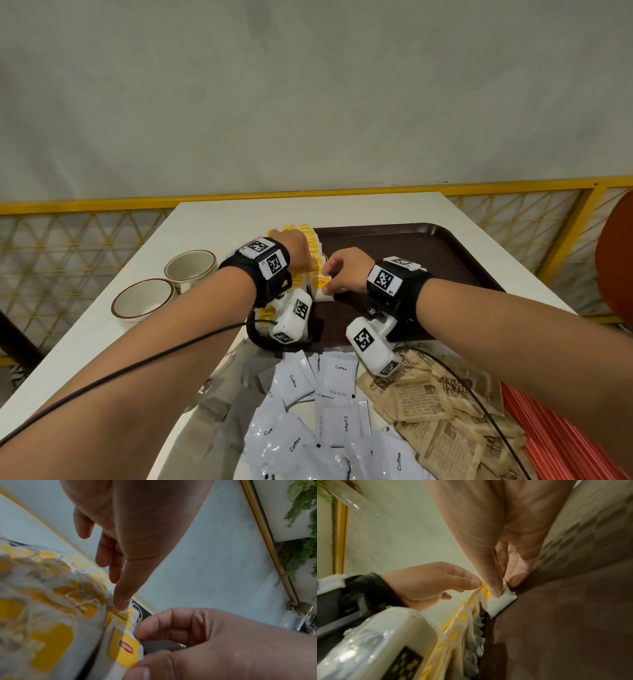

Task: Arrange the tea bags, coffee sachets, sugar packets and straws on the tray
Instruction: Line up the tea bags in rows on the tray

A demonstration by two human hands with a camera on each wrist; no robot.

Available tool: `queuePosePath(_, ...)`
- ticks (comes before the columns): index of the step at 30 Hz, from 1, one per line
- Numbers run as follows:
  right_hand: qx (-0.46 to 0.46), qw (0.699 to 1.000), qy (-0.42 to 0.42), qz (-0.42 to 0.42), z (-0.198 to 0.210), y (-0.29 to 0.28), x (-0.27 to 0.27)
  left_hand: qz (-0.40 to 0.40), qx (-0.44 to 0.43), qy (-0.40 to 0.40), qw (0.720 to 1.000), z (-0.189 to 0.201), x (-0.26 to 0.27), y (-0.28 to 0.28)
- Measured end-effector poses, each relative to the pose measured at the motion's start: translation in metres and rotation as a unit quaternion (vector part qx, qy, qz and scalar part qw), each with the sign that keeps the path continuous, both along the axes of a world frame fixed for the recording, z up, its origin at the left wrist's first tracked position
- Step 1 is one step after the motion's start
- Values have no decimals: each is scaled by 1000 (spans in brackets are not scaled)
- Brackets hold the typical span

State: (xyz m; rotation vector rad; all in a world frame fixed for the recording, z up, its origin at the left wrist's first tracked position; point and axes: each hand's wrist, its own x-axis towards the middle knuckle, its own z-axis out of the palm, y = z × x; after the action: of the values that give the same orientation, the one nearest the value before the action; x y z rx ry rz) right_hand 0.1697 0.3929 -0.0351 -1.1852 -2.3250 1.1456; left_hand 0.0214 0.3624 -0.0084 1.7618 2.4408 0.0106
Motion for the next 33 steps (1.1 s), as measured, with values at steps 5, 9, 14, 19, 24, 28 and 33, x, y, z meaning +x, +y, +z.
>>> queuePosePath(5,9,1000,-2,5,-1,-1,-2,-2,-7,19,1000,-2,0,5)
queuePosePath(9,-1,1000,16,-1,-1,-1,0,-1,-11,24,1000,-1,-2,10)
queuePosePath(14,-8,1000,-1,-9,0,-3,1,-1,-29,39,999,-1,2,15)
queuePosePath(19,-48,999,5,0,4,-2,0,-7,-36,46,998,-3,0,18)
queuePosePath(24,-67,997,33,-27,3,1,-6,-11,-23,35,999,-4,-2,17)
queuePosePath(28,-45,999,13,-25,2,1,-9,29,52,-29,998,4,-5,11)
queuePosePath(33,-55,998,14,-10,0,0,-4,71,176,-200,961,11,-23,-13)
